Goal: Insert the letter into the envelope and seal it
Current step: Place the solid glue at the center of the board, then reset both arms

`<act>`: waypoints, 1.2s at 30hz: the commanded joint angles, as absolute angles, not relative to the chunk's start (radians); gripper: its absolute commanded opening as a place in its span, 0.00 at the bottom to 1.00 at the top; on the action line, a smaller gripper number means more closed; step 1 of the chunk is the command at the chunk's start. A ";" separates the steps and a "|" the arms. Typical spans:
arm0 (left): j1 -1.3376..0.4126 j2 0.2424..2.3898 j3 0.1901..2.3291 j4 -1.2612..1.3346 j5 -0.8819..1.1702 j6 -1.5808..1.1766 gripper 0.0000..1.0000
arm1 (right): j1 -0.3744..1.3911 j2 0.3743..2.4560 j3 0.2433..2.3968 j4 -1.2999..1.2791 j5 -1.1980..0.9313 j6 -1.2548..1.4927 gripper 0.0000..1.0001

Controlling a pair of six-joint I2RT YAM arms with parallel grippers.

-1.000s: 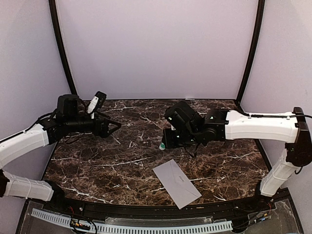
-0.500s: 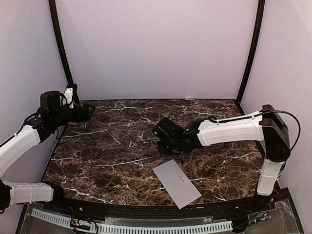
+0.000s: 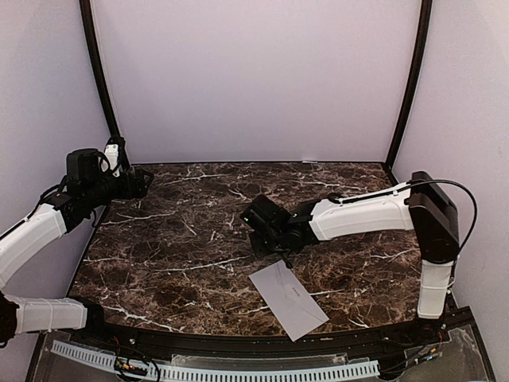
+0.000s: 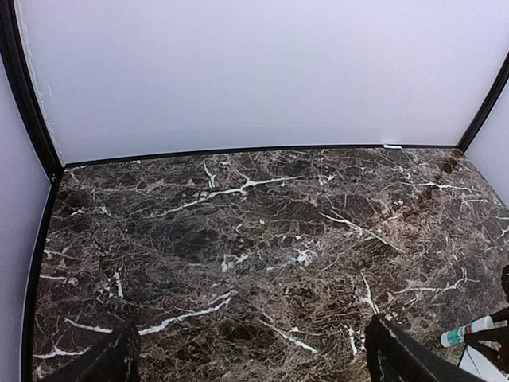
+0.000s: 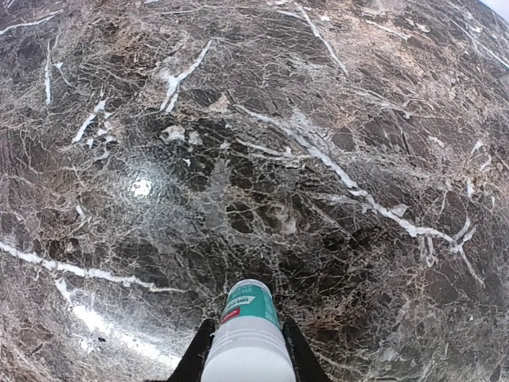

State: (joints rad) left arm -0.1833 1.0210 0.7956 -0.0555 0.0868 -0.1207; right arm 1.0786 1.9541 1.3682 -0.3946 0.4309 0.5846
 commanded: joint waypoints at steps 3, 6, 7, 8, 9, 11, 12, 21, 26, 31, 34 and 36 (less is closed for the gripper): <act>-0.180 1.021 0.782 -0.051 0.077 -0.125 0.97 | 1.074 1.972 1.396 -0.376 0.463 0.571 0.29; -0.179 1.023 0.782 -0.051 0.079 -0.125 0.97 | 1.074 1.976 1.394 -0.378 0.462 0.569 0.36; -0.179 1.023 0.782 -0.050 0.080 -0.124 0.97 | 1.074 1.976 1.393 -0.378 0.461 0.569 0.39; -0.179 1.022 0.782 -0.050 0.080 -0.124 0.97 | 1.075 1.977 1.393 -0.378 0.460 0.569 0.44; -0.179 1.023 0.782 -0.050 0.081 -0.124 0.97 | 1.074 1.977 1.394 -0.379 0.458 0.569 0.48; -0.179 1.022 0.782 -0.050 0.080 -0.122 0.97 | 1.074 1.971 1.394 -0.380 0.450 0.569 0.57; -0.179 1.021 0.782 -0.049 0.080 -0.122 0.97 | 1.075 1.964 1.394 -0.380 0.447 0.568 0.61; -0.179 1.004 0.777 -0.053 0.030 -0.097 0.97 | 1.088 1.832 1.419 -0.430 0.469 0.538 0.95; -0.180 1.012 0.795 -0.054 -0.007 -0.173 0.97 | 1.061 1.733 1.455 -0.483 0.458 0.502 0.99; -0.170 1.049 0.740 0.074 -0.046 -0.270 0.99 | 0.917 1.619 1.378 -0.461 0.344 0.481 0.99; -0.094 1.117 0.698 0.149 -0.059 -0.270 0.99 | 0.765 1.525 1.248 -0.401 0.210 0.462 0.99; 0.001 1.150 0.658 0.192 -0.041 -0.288 0.99 | 0.649 1.487 1.171 -0.365 0.152 0.441 0.99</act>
State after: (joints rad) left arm -0.1272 1.0962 0.7338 0.0856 -0.0216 -0.2382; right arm 0.8230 1.5517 1.2995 -0.4175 0.2966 0.4858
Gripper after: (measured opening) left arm 0.989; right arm 0.986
